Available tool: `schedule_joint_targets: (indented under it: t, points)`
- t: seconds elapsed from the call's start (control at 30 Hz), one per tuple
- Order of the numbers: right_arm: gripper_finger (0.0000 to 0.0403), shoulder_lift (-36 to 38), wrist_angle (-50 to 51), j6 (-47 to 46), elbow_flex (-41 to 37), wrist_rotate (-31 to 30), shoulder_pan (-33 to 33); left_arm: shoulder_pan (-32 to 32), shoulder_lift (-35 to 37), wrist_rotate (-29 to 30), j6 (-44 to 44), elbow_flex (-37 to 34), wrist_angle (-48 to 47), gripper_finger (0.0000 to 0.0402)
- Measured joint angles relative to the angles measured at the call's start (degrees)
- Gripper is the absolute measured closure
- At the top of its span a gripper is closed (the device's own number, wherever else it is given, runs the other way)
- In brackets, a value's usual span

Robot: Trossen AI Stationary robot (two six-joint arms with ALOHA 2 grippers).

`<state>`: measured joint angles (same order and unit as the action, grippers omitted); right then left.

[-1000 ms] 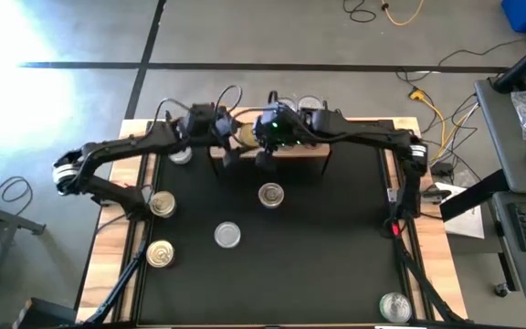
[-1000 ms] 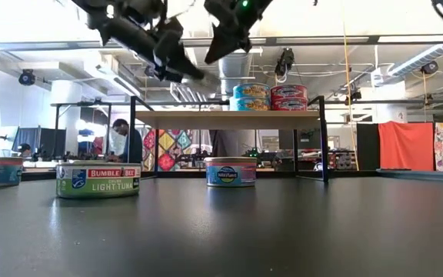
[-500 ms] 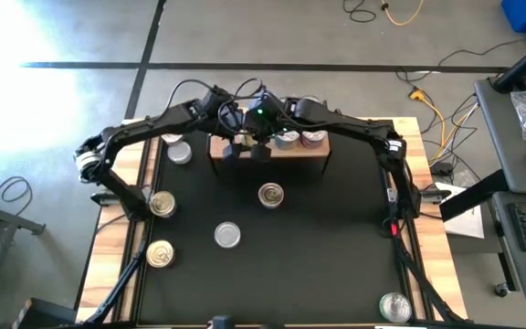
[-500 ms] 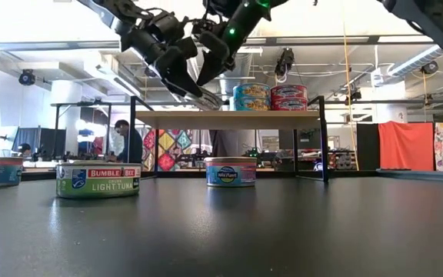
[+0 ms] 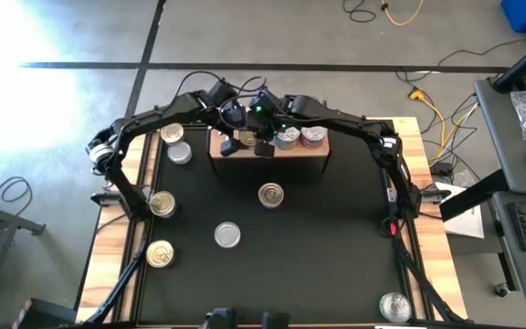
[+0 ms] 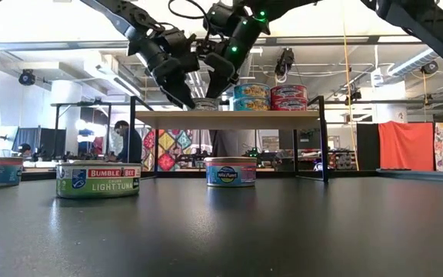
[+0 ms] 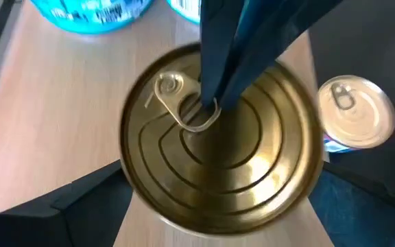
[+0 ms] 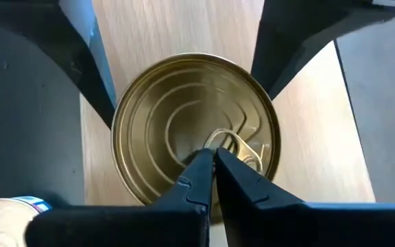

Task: Stack canned seafood by type on shelf
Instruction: Put the green tuna can on the shelf

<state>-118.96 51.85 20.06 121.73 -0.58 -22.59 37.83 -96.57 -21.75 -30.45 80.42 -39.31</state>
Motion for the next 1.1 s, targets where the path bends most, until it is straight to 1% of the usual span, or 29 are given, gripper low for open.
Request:
schedule_joint_targets:
  t: [0.1, 0.23, 0.33, 0.4, 0.5, 0.57, 0.63, 0.7, 0.77, 0.8, 0.87, 0.97, 1.03, 1.1]
  points:
    - [0.0390, -0.11, 0.16, -0.50, 0.00, 0.18, -0.04, 0.37, 2.18, -0.26, -0.06, 0.44, -1.68, 0.0014]
    - [0.0390, -0.22, -0.48, -0.82, 0.00, -0.22, -0.21, 0.36, 5.96, 0.71, 1.17, -0.43, 0.64, 0.0016]
    - [0.0390, -0.22, -0.98, -1.42, -0.02, -0.90, -0.58, 0.36, 9.76, 1.86, 5.46, -2.39, 6.84, 0.0016]
    - [0.0390, -0.17, -0.99, -2.27, -0.02, -0.88, -1.04, 0.14, 13.03, 3.05, 10.24, -3.81, 12.21, 0.0016]
    - [0.0390, -0.13, -1.08, -3.11, -0.07, -0.92, -1.84, -1.65, 19.81, 3.49, 13.42, -9.04, 20.47, 0.0016]
    - [0.0390, -0.11, -1.18, -3.45, -0.09, -0.97, -2.16, -4.04, 24.47, 5.60, 15.41, -14.07, 26.63, 0.0016]
    - [0.0390, -0.04, -1.48, -2.80, -0.11, -1.05, -2.25, -7.02, 29.04, 10.34, 17.07, -19.47, 31.75, 0.0016]
    - [0.0390, 0.20, -2.34, -2.09, -0.18, -1.09, -2.25, -9.75, 33.03, 17.27, 20.61, -24.72, 36.88, 0.0016]
    - [0.0390, 0.87, -4.03, -1.08, -0.28, -1.01, -2.22, -11.84, 36.49, 22.79, 23.73, -28.78, 38.19, 0.0016]
    - [0.0390, 1.23, -4.92, -0.56, -0.28, -0.93, -2.08, -12.47, 37.91, 24.02, 24.05, -30.44, 37.83, 0.0016]
    - [0.0390, 2.52, -6.58, 0.34, -0.28, -0.41, -1.87, -13.45, 40.89, 24.45, 24.00, -33.71, 36.91, 0.0016]
    - [0.0390, 3.49, -8.06, 0.13, -0.13, 3.47, -1.79, -15.08, 45.41, 24.50, 24.14, -37.77, 36.68, 0.0016]
    - [0.0390, 3.41, -7.92, -1.08, -0.14, 5.92, -1.79, -16.47, 48.24, 24.50, 25.91, -40.36, 36.74, 0.0016]
    - [0.0390, 2.53, -7.85, -2.32, -0.24, 6.44, -1.79, -18.02, 51.02, 24.55, 27.87, -43.30, 36.84, 0.0016]
